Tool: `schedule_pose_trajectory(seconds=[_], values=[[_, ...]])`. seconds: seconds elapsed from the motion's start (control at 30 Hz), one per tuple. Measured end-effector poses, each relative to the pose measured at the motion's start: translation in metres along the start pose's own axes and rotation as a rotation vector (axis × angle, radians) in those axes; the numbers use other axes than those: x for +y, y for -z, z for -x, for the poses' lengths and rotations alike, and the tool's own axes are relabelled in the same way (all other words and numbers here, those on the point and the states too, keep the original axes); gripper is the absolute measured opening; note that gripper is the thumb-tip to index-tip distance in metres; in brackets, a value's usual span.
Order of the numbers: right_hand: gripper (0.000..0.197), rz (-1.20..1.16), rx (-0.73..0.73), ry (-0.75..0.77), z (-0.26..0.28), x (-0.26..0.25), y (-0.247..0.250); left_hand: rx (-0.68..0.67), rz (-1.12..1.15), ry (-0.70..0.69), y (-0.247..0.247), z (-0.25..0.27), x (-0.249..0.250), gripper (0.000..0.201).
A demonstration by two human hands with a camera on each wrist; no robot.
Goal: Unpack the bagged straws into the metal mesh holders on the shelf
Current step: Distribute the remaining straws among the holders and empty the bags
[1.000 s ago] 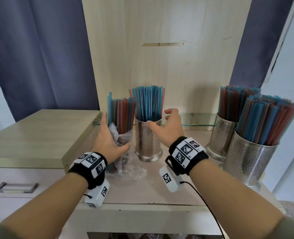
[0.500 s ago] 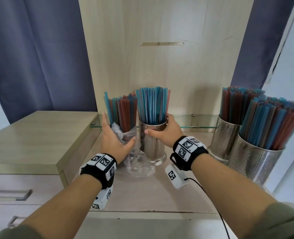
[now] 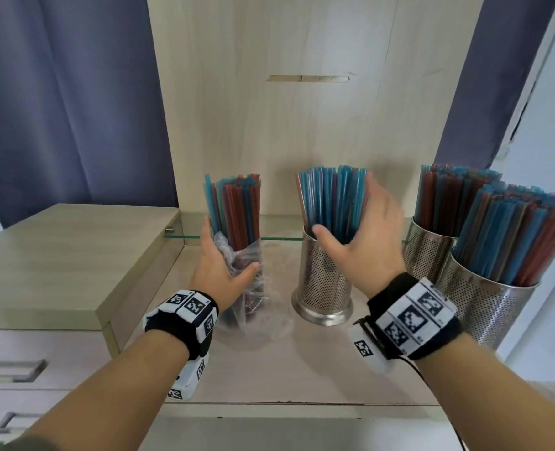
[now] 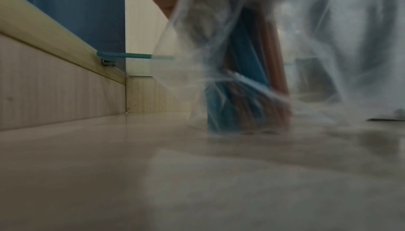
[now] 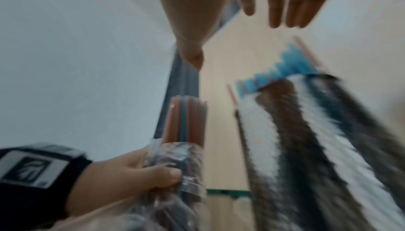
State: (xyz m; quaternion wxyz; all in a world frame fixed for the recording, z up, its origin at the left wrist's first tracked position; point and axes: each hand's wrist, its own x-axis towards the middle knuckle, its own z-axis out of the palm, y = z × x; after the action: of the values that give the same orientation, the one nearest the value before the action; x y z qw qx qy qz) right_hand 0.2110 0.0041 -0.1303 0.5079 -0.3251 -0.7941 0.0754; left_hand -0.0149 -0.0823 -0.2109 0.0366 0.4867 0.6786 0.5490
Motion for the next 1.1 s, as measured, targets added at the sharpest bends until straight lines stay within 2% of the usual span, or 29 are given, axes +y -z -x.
schedule_pose_trajectory(seconds=[0.03,0.1,0.17,0.27,0.47,0.63,0.73,0.83,0.93,1.1], values=[[0.090,-0.048,-0.023,0.103,0.002,-0.020,0.002,0.001,-0.004,-0.005,0.000,-0.001,-0.003,0.121],[0.076,-0.135,-0.239,0.202,0.004,-0.048,-0.005,-0.009,-0.004,-0.007,-0.001,-0.004,-0.005,0.122],[0.076,-0.208,-0.460,0.118,0.001,-0.067,-0.022,-0.031,-0.016,-0.031,-0.002,-0.006,-0.006,0.122],[0.085,-0.319,-0.549,-0.143,-0.012,-0.075,-0.056,-0.069,-0.011,-0.014,-0.004,-0.006,-0.005,0.120],[0.078,-0.339,-0.363,-0.237,-0.025,-0.075,-0.100,-0.030,-0.017,0.030,0.001,0.000,0.004,0.119],[0.045,-0.325,-0.288,-0.248,-0.023,-0.072,-0.103,-0.022,0.031,0.045,0.002,0.002,0.011,0.122],[0.038,-0.339,-0.269,-0.255,-0.022,-0.072,-0.104,-0.011,0.069,0.043,0.001,0.003,0.013,0.122],[0.029,-0.380,-0.280,-0.278,-0.026,-0.076,-0.105,0.069,0.023,0.040,0.002,0.005,0.010,0.130],[0.021,-0.474,-0.282,-0.329,-0.033,-0.079,-0.103,0.052,0.135,0.063,0.003,0.002,0.008,0.131],[0.013,-0.578,-0.245,-0.381,-0.041,-0.080,-0.099,0.038,0.111,0.063,0.004,0.002,0.004,0.144]])
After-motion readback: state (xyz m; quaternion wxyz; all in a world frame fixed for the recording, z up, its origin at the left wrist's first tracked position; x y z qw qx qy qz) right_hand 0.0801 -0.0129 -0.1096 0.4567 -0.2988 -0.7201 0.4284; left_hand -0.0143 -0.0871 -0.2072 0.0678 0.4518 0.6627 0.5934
